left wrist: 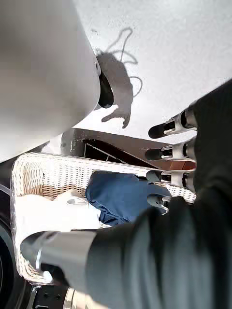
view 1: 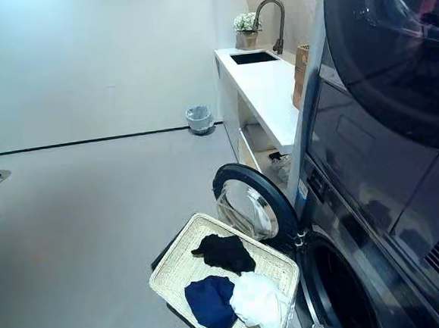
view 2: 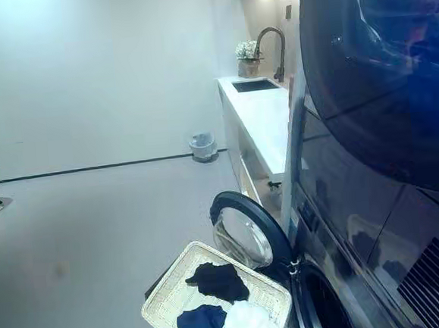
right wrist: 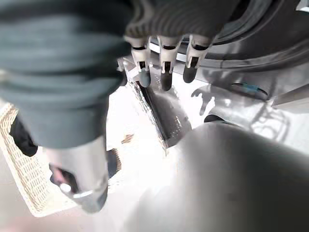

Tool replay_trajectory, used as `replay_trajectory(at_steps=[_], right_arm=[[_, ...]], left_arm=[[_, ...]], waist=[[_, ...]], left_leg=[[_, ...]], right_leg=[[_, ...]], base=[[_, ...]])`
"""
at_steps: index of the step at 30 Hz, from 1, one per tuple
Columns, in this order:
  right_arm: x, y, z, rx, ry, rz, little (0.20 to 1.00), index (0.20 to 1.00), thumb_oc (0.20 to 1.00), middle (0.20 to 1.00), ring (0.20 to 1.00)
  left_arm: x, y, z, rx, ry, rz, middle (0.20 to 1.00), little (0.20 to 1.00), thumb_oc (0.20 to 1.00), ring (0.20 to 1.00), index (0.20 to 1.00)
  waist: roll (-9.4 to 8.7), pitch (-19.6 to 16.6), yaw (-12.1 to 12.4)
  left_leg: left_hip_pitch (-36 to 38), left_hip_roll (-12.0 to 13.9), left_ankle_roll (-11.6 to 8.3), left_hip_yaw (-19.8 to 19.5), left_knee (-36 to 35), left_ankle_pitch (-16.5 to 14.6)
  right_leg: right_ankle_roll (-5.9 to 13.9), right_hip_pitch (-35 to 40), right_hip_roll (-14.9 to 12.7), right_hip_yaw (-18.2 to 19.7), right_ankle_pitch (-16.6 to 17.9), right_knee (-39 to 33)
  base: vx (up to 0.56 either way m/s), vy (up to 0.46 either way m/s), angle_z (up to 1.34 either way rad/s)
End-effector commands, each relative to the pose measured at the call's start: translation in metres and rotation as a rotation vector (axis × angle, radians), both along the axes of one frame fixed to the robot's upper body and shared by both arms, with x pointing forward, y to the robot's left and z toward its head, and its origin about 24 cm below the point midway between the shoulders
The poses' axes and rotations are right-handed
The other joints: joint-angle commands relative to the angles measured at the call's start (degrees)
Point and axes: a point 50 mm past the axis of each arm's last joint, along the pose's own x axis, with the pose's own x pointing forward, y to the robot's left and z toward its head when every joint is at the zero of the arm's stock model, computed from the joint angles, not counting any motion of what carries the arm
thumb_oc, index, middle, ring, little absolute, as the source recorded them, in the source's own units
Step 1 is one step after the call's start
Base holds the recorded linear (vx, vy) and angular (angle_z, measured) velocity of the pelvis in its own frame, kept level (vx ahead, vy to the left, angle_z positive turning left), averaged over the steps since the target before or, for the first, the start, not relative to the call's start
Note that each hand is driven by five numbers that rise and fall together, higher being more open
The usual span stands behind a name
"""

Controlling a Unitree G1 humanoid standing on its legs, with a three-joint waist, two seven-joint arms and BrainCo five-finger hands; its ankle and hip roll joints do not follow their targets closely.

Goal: Put the clothes into the washing machine.

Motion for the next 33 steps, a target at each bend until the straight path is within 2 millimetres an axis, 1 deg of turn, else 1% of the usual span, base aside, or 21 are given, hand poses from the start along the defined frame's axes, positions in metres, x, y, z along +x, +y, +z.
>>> replay_trajectory(at_steps=[1, 7, 8, 9, 12, 13, 16, 17, 18, 19, 21, 23, 26, 27, 28, 31, 33], right_arm=[[0.032, 0.013, 0.007, 0.014, -0.063, 0.061, 1.0, 1.0, 1.0, 1.0, 1.0], [0.032, 0.012, 0.007, 0.013, -0.063, 0.054, 1.0, 1.0, 1.0, 1.0, 1.0], [0.031, 0.012, 0.007, 0.014, -0.06, 0.05, 1.0, 1.0, 1.0, 1.0, 1.0], [0.031, 0.012, 0.007, 0.014, -0.06, 0.05, 1.0, 1.0, 1.0, 1.0, 1.0], [0.029, 0.012, 0.006, 0.015, -0.056, 0.045, 1.0, 1.0, 1.0, 1.0, 1.0], [0.03, 0.011, 0.006, 0.017, -0.057, 0.036, 1.0, 1.0, 1.0, 1.0, 1.0], [0.03, 0.011, 0.006, 0.019, -0.059, 0.033, 1.0, 1.0, 1.0, 1.0, 1.0], [0.032, 0.012, 0.007, 0.022, -0.066, 0.026, 1.0, 1.0, 1.0, 1.0, 1.0], [0.033, 0.011, 0.007, 0.022, -0.068, 0.026, 1.0, 1.0, 1.0, 1.0, 1.0], [0.033, 0.01, 0.008, 0.019, -0.072, 0.031, 1.0, 1.0, 1.0, 1.0, 1.0], [0.034, 0.009, 0.009, 0.016, -0.076, 0.035, 1.0, 1.0, 1.0, 1.0, 1.0], [0.039, 0.007, 0.011, 0.008, -0.09, 0.046, 1.0, 1.0, 1.0, 1.0, 1.0], [0.057, 0.0, 0.02, -0.01, -0.15, 0.064, 1.0, 1.0, 1.0, 1.0, 1.0], [0.058, 0.0, 0.02, -0.011, -0.153, 0.065, 1.0, 1.0, 1.0, 1.0, 1.0], [0.073, -0.004, 0.028, -0.024, -0.199, 0.08, 1.0, 1.0, 1.0, 1.0, 1.0], [0.093, -0.007, 0.039, -0.029, -0.265, 0.076, 1.0, 1.0, 1.0, 1.0, 1.0], [0.108, -0.008, 0.048, -0.018, -0.315, 0.057, 1.0, 1.0, 1.0, 1.0, 1.0]], left_arm=[[0.035, -0.023, 0.007, -0.039, -0.083, -0.104, 1.0, 1.0, 1.0, 1.0, 1.0], [0.036, -0.019, 0.008, -0.013, -0.11, -0.036, 1.0, 1.0, 1.0, 1.0, 1.0], [0.038, -0.016, 0.01, 0.021, -0.149, 0.003, 1.0, 1.0, 1.0, 1.0, 1.0], [0.038, -0.016, 0.01, 0.021, -0.149, 0.003, 1.0, 1.0, 1.0, 1.0, 1.0], [0.046, -0.006, 0.015, 0.157, -0.255, 0.078, 1.0, 1.0, 1.0, 1.0, 1.0], [0.05, -0.001, 0.018, 0.233, -0.3, 0.103, 1.0, 1.0, 1.0, 1.0, 1.0], [0.053, 0.001, 0.021, 0.273, -0.33, 0.116, 1.0, 1.0, 1.0, 1.0, 1.0], [0.06, 0.007, 0.028, 0.395, -0.427, 0.134, 1.0, 1.0, 1.0, 1.0, 1.0], [0.061, 0.008, 0.03, 0.423, -0.451, 0.137, 1.0, 1.0, 1.0, 1.0, 1.0], [0.065, 0.01, 0.034, 0.488, -0.506, 0.123, 1.0, 1.0, 1.0, 1.0, 1.0], [0.068, 0.011, 0.036, 0.518, -0.531, 0.118, 1.0, 1.0, 1.0, 1.0, 1.0], [0.076, 0.011, 0.041, 0.566, -0.574, 0.099, 1.0, 1.0, 1.0, 1.0, 1.0], [0.097, 0.014, 0.053, 0.6, -0.635, 0.126, 1.0, 1.0, 1.0, 1.0, 1.0], [0.098, 0.014, 0.054, 0.6, -0.637, 0.129, 1.0, 1.0, 1.0, 1.0, 1.0], [0.114, 0.015, 0.064, 0.609, -0.685, 0.154, 1.0, 1.0, 1.0, 1.0, 1.0], [0.134, 0.016, 0.079, 0.623, -0.766, 0.192, 1.0, 1.0, 1.0, 1.0, 1.0], [0.15, 0.018, 0.093, 0.636, -0.835, 0.228, 1.0, 1.0, 1.0, 1.0, 1.0]], waist=[[-1.16, 2.91, 0.53], [-1.11, 3.13, 0.55], [-1.11, 3.24, 0.55], [-1.11, 3.24, 0.55], [-1.19, 3.65, 0.67], [-1.27, 3.91, 0.81], [-1.32, 4.1, 0.84], [-1.3, 4.78, 0.83], [-1.25, 4.99, 0.77], [-1.13, 5.59, 0.53], [-1.05, 6.0, 0.38], [-0.91, 6.97, 0.07], [-0.46, 9.8, -0.74], [-0.44, 9.91, -0.76], [-0.15, 12.24, -1.39], [0.13, 15.12, -2.09], [0.02, 17.41, -2.61]], left_leg=[[2.43, -6.31, 4.37, 3.87, 0.47, -6.12], [2.32, -6.37, 4.43, 3.85, 0.47, -5.98], [2.36, -6.36, 4.44, 3.85, 0.47, -5.98], [2.36, -6.36, 4.44, 3.85, 0.47, -5.98], [2.32, -6.35, 4.37, 3.87, 0.47, -5.8], [2.13, -6.31, 4.33, 3.99, 0.47, -5.61], [2.0, -6.28, 4.28, 4.04, 0.47, -5.5], [1.44, -6.26, 4.18, 4.19, 0.53, -5.21], [1.29, -6.23, 4.16, 4.32, 0.53, -5.16], [0.78, -6.19, 4.12, 4.66, 0.8, -5.06], [0.42, -6.18, 4.1, 4.86, 1.02, -5.01], [-0.59, -6.15, 4.07, 5.19, 1.62, -4.96], [-4.16, -6.1, 4.09, 5.6, 3.68, -4.89], [-4.37, -6.1, 4.09, 5.63, 3.81, -4.91], [-6.92, -6.09, 4.03, 5.83, 5.26, -4.83], [-10.49, -6.49, 3.99, 5.71, 7.33, -4.68], [-13.6, -7.01, 4.02, 5.72, 9.19, -4.69]], right_leg=[[2.66, 0.03, 1.24, 1.26, -2.76, 2.16], [2.61, -0.15, 1.24, 1.35, -2.76, 2.31], [2.58, -0.17, 1.25, 1.39, -2.75, 2.34], [2.58, -0.17, 1.25, 1.39, -2.75, 2.34], [2.58, -0.29, 1.13, 1.23, -2.64, 2.41], [2.56, -0.43, 1.02, 1.0, -2.57, 2.44], [2.56, -0.57, 0.95, 0.87, -2.48, 2.48], [2.49, -1.1, 0.85, 0.78, -2.23, 2.49], [2.5, -1.29, 0.79, 0.73, -2.16, 2.52], [2.5, -1.94, 0.65, 0.79, -2.04, 2.78], [2.5, -2.37, 0.58, 0.88, -1.99, 2.97], [2.48, -3.59, 0.43, 1.27, -1.9, 3.52], [2.28, -7.35, 0.19, 2.35, -1.52, 4.89], [2.27, -7.57, 0.18, 2.42, -1.51, 4.97], [2.07, -10.14, 0.12, 3.34, -1.15, 5.73], [1.94, -13.57, 0.06, 5.04, -0.22, 6.35], [2.04, -16.43, -0.05, 6.44, 0.77, 6.51]], base=[[0.47, 0.079, -0.04], [0.01, 0.001, 0.0], [0.03, 0.004, 0.0], [0.05, 0.006, 0.0], [0.06, 0.003, 0.0], [0.05, -0.005, 0.0], [0.02, 0.003, 0.0], [0.07, 0.015, -0.02], [0.1, 0.037, -0.03], [0.06, 0.031, -0.03], [0.03, 0.018, -0.01], [0.01, 0.056, -0.03], [-0.06, 0.094, -0.06], [-0.09, 0.131, -0.31], [-0.09, 0.146, -0.28], [-0.05, 0.156, -0.26], [-0.05, 0.133, -0.25]])
